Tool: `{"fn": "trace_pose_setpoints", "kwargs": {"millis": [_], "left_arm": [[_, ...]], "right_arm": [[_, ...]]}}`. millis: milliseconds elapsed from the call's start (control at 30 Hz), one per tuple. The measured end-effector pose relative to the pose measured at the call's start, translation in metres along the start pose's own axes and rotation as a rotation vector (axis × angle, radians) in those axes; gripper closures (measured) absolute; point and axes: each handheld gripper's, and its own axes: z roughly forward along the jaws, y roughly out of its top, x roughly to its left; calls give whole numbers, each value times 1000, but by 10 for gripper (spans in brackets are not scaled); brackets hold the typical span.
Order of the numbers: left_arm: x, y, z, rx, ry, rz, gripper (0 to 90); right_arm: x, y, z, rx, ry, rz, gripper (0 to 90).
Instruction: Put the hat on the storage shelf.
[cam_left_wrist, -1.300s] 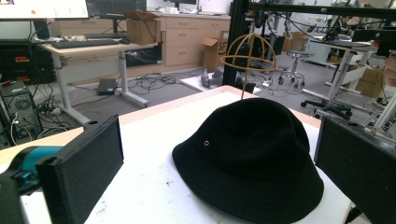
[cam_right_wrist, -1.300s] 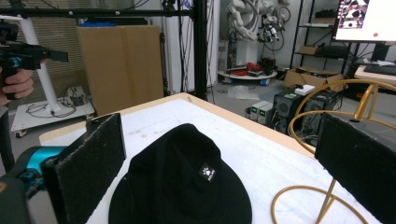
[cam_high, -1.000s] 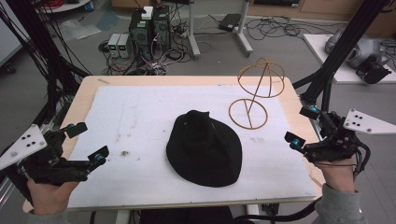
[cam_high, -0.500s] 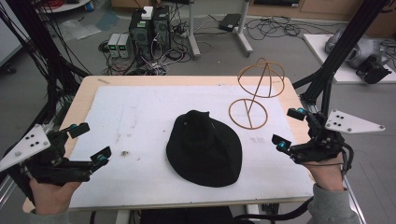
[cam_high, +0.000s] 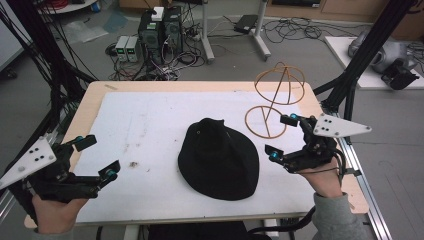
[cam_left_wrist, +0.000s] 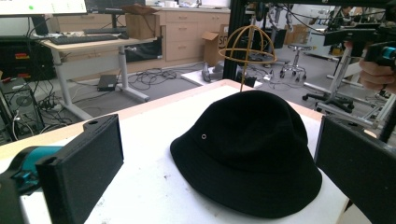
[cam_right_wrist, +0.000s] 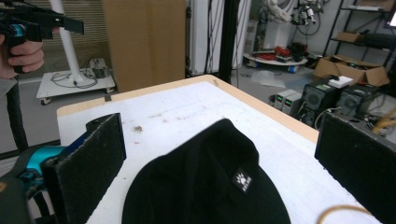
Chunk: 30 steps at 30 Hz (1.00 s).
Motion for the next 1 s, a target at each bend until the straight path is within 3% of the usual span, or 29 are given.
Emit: {"fn": "trace_pose_setpoints", "kwargs": {"millis": [267,533,1000], "left_arm": [[0,-1,-10,-6,21,-1,17],[0,-2,-18,-5,37,-6,17],[-2,-5,-24,7,56,-10,17]], "right_arm": [[3,14,36,11,65,-30,9],[10,26,71,11,86,-51,9],[2,22,85,3,55,-33,9]]}}
